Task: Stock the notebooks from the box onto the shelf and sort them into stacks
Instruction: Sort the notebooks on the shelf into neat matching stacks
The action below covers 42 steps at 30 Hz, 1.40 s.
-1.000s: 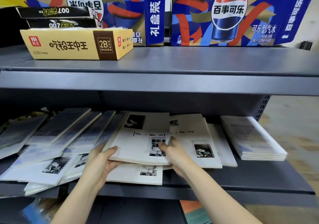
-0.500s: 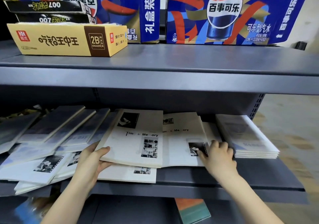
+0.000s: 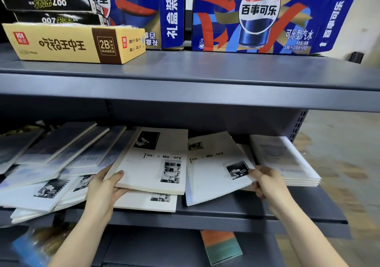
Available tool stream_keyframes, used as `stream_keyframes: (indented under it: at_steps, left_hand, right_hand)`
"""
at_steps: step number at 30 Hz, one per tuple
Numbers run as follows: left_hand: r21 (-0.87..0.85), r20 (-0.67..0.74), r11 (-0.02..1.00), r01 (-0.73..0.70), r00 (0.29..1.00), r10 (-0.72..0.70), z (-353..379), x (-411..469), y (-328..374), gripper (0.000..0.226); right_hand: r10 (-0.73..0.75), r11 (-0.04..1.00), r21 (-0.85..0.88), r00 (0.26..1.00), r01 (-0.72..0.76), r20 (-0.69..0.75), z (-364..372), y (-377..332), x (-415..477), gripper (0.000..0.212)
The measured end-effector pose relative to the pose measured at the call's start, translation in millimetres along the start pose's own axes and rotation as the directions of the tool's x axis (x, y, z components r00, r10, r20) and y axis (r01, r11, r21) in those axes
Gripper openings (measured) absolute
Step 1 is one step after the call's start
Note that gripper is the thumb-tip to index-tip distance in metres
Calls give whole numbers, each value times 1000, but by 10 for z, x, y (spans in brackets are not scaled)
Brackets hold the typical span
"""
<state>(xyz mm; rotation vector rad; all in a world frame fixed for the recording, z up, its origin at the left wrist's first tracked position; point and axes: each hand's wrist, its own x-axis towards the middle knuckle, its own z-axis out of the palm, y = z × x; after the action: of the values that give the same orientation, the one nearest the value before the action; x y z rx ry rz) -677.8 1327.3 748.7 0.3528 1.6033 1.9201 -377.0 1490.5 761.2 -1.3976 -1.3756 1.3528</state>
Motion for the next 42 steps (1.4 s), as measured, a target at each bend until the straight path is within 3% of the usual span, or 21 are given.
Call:
stream_keyframes:
  at_steps: [5, 8, 10, 13, 15, 18, 23, 27, 29, 32, 37, 42]
  left_hand:
    - [88, -116, 995, -44, 992, 54, 46, 34, -104, 43]
    - [386, -230, 919, -84, 956, 184, 139, 6, -116, 45]
    - [657, -267, 751, -65, 911, 313, 222, -78, -96, 50]
    - [843, -135, 509, -175, 846, 515, 390, -243, -151, 49]
    - [806, 41, 477, -351, 836, 547, 581, -380, -212, 43]
    - [693, 233, 542, -474, 860, 454, 917, -554, -318, 36]
    - [731, 357, 516, -446, 895, 268, 1337, -710, -427, 35]
    - [851, 432, 282, -443, 896, 104, 1486, -826, -404, 42]
    - [871, 443, 224, -437, 896, 24, 1519, -887, -414, 44]
    - [870, 424, 299, -391, 904, -52, 1542, -956, -471, 48]
    - [777, 302, 579, -247, 953, 1, 1481, -1010, -567, 61]
    - [554, 243, 830, -70, 967, -80, 1412, -946, -614, 25]
  right_hand:
    - [-25, 1000, -5, 1000, 25, -6, -190, 54, -31, 12]
    - [-11, 996, 84, 999, 8, 39, -239, 92, -59, 19]
    - [-15, 994, 108, 998, 9, 53, -259, 90, -84, 24]
    - [-15, 994, 112, 999, 10, 48, -258, 84, -95, 24]
    - [-6, 994, 105, 999, 1, 44, -256, 82, -97, 20]
    - [6, 995, 97, 999, -10, 39, -256, 87, -106, 18]
    - [28, 994, 100, 998, -33, 54, -252, 106, -122, 14]
    - [48, 993, 109, 997, -55, 63, -248, 152, -106, 15]
    - [52, 991, 116, 996, -60, 69, -250, 173, -101, 16]
    - [41, 991, 122, 996, -49, 74, -250, 197, -99, 18]
    - [34, 991, 130, 998, -41, 56, -290, 250, -100, 19]
    - [33, 993, 116, 999, -34, 13, -393, 254, -127, 18]
